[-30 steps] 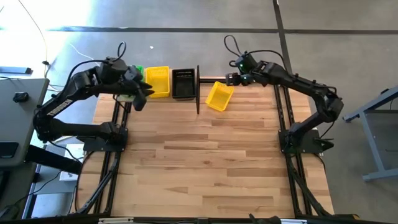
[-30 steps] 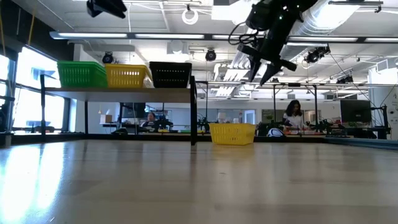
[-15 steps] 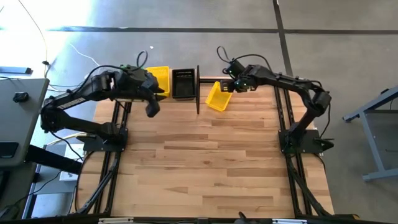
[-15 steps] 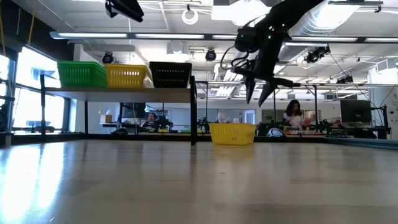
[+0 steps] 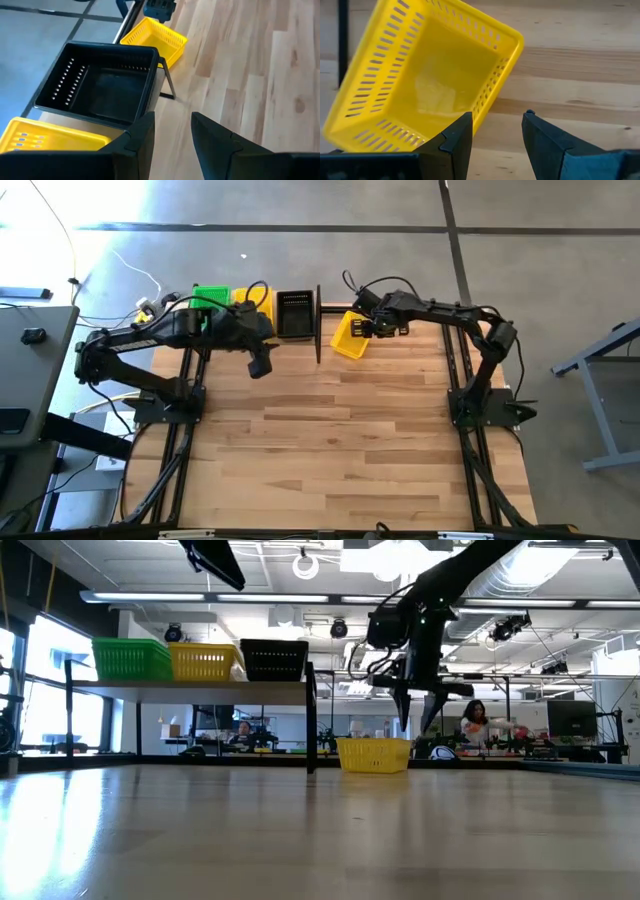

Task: Stack baskets on shelf by color
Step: Stack the yellow bin on top of the yellow bin on the shelf

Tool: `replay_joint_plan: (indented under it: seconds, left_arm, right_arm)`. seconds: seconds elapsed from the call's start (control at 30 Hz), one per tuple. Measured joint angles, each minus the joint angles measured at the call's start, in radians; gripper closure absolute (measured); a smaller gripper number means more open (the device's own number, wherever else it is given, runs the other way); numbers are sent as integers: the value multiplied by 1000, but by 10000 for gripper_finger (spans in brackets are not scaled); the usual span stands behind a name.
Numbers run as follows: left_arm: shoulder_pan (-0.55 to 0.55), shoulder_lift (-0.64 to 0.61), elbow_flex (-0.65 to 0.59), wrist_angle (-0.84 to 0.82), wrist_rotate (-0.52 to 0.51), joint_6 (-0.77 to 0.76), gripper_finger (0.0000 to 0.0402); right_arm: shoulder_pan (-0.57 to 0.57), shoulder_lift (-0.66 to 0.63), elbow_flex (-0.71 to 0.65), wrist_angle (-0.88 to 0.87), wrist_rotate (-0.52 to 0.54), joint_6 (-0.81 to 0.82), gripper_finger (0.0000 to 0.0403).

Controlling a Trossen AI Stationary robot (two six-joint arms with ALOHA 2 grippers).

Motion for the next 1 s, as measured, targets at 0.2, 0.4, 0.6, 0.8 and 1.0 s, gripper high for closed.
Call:
replay_joint_plan:
  seconds: [0.2,0.4,0.6,0.8,1.0]
  left_arm:
    - [-29,25,0,1,-39,17,284]
    - [-29,40,0,1,-37,17,284]
    - [-29,41,0,1,-37,17,284]
    - [-29,41,0,1,-35,17,284]
    - [-29,41,0,1,-33,60,284]
  right_arm:
    - [2,46,0,31,21,11,247]
    - [4,97,0,61,28,11,247]
    - [4,122,0,63,28,5,288]
    - [4,122,0,62,67,-9,381]
    - [28,113,1,38,70,-1,393]
